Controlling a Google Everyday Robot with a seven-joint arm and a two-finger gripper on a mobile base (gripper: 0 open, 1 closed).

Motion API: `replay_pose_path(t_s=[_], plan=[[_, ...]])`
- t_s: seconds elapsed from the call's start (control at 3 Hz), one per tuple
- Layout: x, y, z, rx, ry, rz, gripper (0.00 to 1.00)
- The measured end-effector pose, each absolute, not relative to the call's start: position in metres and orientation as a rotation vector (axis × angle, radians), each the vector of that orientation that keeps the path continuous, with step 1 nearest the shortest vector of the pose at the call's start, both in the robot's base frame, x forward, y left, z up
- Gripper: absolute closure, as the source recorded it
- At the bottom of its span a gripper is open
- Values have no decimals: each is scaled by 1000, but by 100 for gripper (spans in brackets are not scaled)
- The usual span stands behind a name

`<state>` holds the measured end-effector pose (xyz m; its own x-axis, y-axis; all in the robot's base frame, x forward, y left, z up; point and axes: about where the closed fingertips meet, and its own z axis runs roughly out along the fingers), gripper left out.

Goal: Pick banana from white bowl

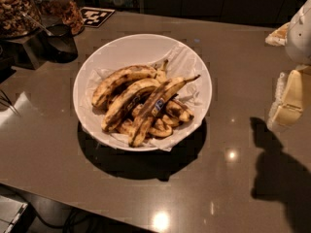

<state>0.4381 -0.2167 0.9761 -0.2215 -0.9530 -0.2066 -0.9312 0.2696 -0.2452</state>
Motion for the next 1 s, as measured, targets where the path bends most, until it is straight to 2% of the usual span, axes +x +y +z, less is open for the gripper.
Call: replay_pose_path(t_s=[1.0], plan=[[436,-201,991,-1808,2132,-126,0]])
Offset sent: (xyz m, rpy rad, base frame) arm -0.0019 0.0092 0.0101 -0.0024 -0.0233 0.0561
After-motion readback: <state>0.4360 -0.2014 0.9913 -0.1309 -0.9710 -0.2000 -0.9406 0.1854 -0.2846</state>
